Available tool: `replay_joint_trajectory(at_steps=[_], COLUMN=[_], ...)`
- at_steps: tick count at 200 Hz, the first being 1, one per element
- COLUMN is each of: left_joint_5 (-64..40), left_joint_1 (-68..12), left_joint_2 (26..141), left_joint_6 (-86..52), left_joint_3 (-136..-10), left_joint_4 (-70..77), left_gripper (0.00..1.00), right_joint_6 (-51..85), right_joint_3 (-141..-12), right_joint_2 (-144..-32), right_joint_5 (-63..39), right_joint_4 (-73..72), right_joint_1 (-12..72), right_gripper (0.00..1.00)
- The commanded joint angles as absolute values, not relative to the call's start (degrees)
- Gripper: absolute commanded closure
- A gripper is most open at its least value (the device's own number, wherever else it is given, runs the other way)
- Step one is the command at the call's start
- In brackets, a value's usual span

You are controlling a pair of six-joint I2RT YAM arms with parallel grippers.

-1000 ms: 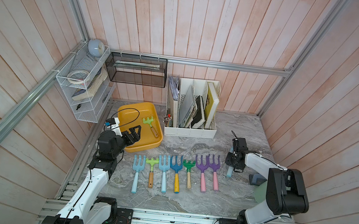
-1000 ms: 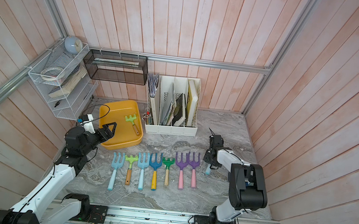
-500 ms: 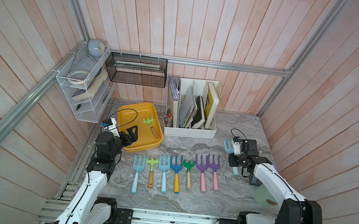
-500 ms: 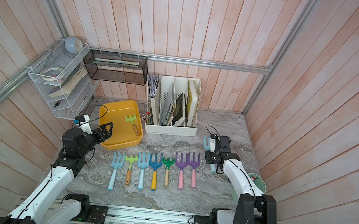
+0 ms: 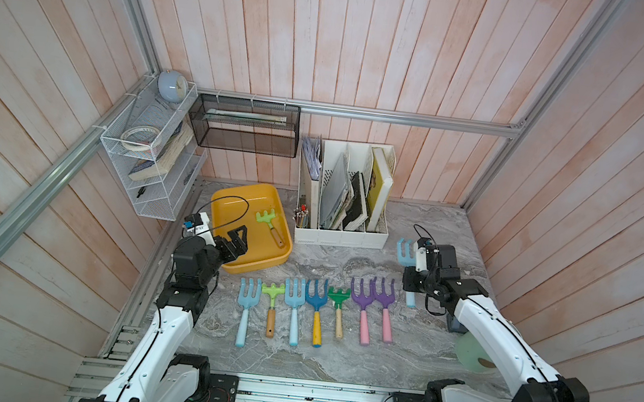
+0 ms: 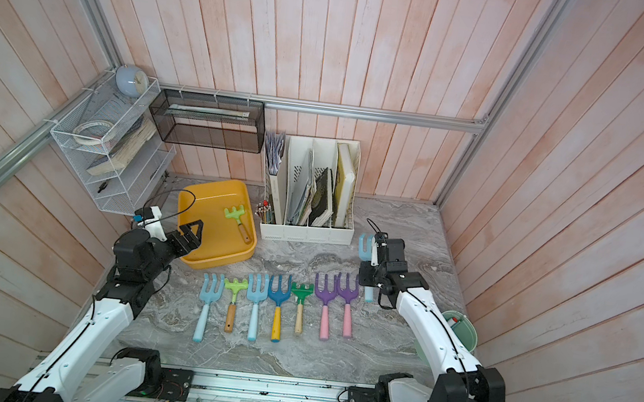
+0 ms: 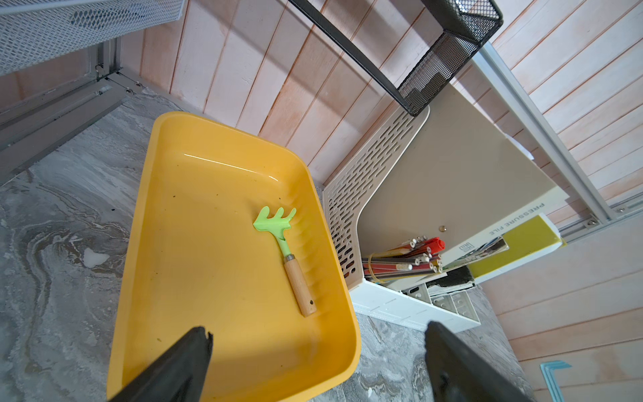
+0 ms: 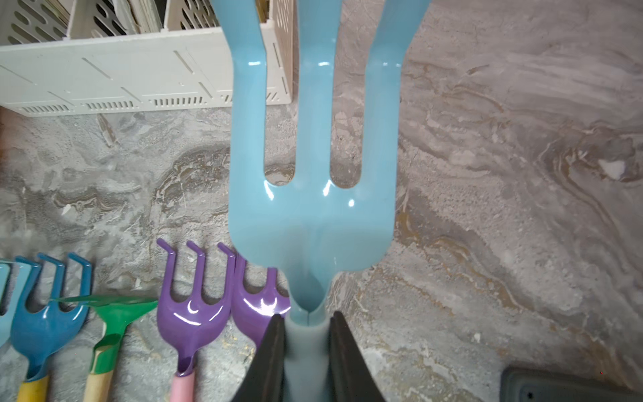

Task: Take the hand rake out of the storage box
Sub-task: Place the rake at the center of the board.

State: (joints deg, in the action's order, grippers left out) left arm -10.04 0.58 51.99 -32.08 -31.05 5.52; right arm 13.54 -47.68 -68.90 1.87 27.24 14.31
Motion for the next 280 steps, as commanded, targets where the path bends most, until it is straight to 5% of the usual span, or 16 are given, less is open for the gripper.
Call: replay_joint_trajectory(at_steps=[1,115,140,170,179,227,280], left_joint_5=[-10.10,-10.46,-10.45,-10.39,-10.47,-10.54,-10.50], left_joint_1=[0.78,1.23,1.23,1.32,1.32,1.49,1.58], left_joint_2=[52.17,52.50,52.38,52.49,52.47,52.47,52.65], left_joint_6=[-30.94,-31.20,-31.20,-31.29,-31.29,-31.32,-31.38], left_joint_3=[-30.45,-29.97,-29.88,-29.88,-29.76,-29.69,-29.60], left_joint_4=[5.71,6.28,6.24,6.33,6.33,6.42,6.50], left_gripper=[0.00,0.00,0.00,0.00,0.00,0.00,0.00], right_joint_6=[21.80,25.23,24.70,24.48,24.18,20.88,16.03], right_joint_3=[-42.30,-38.72,-39.18,-39.99,-40.53,-42.63,-44.78], right_joint_2=[-67.94,-78.10,-79.49,-79.04,-78.72,-79.19,-82.26], right_joint_5=[3.78,2.87,2.30,3.30,3.89,1.63,-2.01], right_joint_4=[30.80,30.69,31.44,31.90,32.31,28.50,21.93], right_joint_1=[14.24,13.97,14.14,13.89,13.73,12.75,5.95], right_gripper=[1.00,1.00,0.80,0.28,0.21,0.30,0.29])
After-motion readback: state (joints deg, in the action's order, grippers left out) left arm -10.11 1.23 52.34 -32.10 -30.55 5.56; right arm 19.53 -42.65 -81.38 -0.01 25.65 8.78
